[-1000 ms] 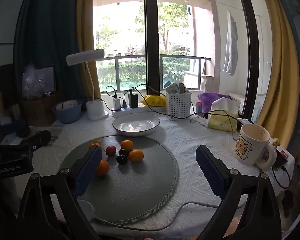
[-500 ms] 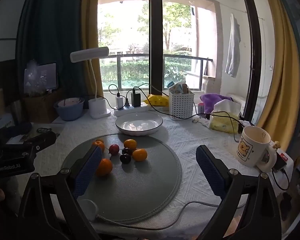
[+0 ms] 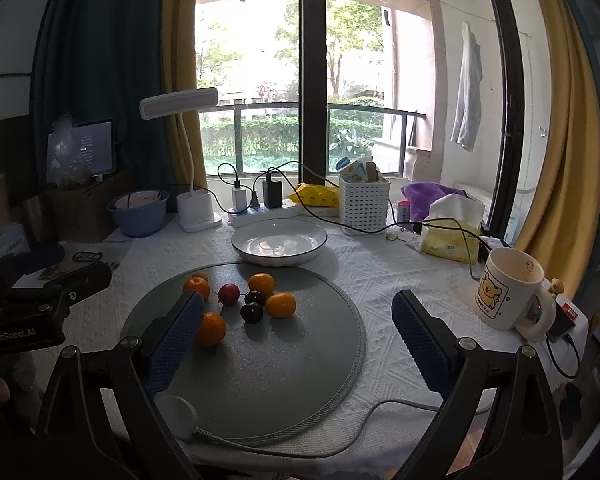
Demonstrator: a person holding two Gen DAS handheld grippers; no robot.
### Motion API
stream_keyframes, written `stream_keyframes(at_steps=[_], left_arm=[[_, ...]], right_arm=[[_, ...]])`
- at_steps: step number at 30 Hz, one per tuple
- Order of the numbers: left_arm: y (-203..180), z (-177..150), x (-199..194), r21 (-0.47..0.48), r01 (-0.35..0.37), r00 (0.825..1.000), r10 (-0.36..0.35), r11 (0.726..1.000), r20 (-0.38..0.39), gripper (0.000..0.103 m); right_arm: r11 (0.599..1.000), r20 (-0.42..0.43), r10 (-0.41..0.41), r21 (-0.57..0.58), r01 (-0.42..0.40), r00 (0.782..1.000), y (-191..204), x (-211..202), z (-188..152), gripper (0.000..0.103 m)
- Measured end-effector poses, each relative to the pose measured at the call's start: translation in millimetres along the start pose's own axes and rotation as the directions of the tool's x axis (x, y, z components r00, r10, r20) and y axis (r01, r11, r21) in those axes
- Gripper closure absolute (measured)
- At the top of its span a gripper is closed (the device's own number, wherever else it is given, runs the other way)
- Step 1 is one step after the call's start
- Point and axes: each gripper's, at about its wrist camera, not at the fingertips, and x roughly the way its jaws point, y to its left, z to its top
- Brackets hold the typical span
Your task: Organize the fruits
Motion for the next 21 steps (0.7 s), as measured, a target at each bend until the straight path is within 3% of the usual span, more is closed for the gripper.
stream_keyframes(at_steps=[21], left_arm=[[3.7,5.9,-2.9,-0.011,0.019,1.000,-0.019,1.000,-0.001,0.001]], right_arm=[[1.000,-0.001,0.000,0.010,0.000,1.000,-2.5,1.5,-0.7,0.006]])
